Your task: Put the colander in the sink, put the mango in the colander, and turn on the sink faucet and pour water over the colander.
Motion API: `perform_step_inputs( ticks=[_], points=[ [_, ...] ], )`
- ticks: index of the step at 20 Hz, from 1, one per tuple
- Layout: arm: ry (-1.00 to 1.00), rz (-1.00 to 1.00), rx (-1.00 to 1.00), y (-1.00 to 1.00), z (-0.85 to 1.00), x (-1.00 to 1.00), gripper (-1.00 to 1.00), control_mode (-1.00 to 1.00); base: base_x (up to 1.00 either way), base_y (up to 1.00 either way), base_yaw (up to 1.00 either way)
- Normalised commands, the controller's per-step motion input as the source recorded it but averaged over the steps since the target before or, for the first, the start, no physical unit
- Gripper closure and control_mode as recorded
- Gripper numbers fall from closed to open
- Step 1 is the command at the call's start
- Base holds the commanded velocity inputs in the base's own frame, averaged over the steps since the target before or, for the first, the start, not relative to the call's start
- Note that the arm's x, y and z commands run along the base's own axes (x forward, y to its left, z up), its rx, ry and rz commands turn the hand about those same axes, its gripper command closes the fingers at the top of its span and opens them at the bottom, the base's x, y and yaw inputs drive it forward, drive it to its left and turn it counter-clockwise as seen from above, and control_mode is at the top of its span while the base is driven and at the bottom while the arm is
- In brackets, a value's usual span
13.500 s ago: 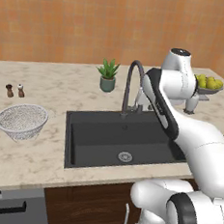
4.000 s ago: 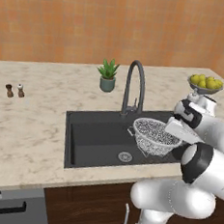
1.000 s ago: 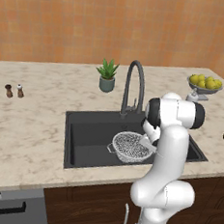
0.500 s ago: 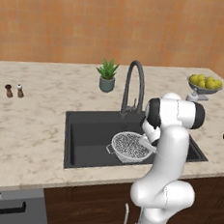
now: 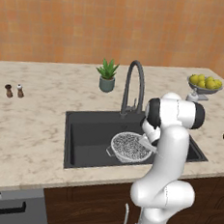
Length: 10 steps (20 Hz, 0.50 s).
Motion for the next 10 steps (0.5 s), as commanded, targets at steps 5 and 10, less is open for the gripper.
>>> perform_step_inputs(
  ticks=[5,10],
  points=[
    [0.0,0.0,-0.01,-0.19,0.51,-0.03,-1.0,-1.0,0.0,0.0,0.0],
    [0.0,0.0,-0.02,-0.29,0.97,-0.44,-1.0,-1.0,0.0,0.0,0.0]
  ],
)
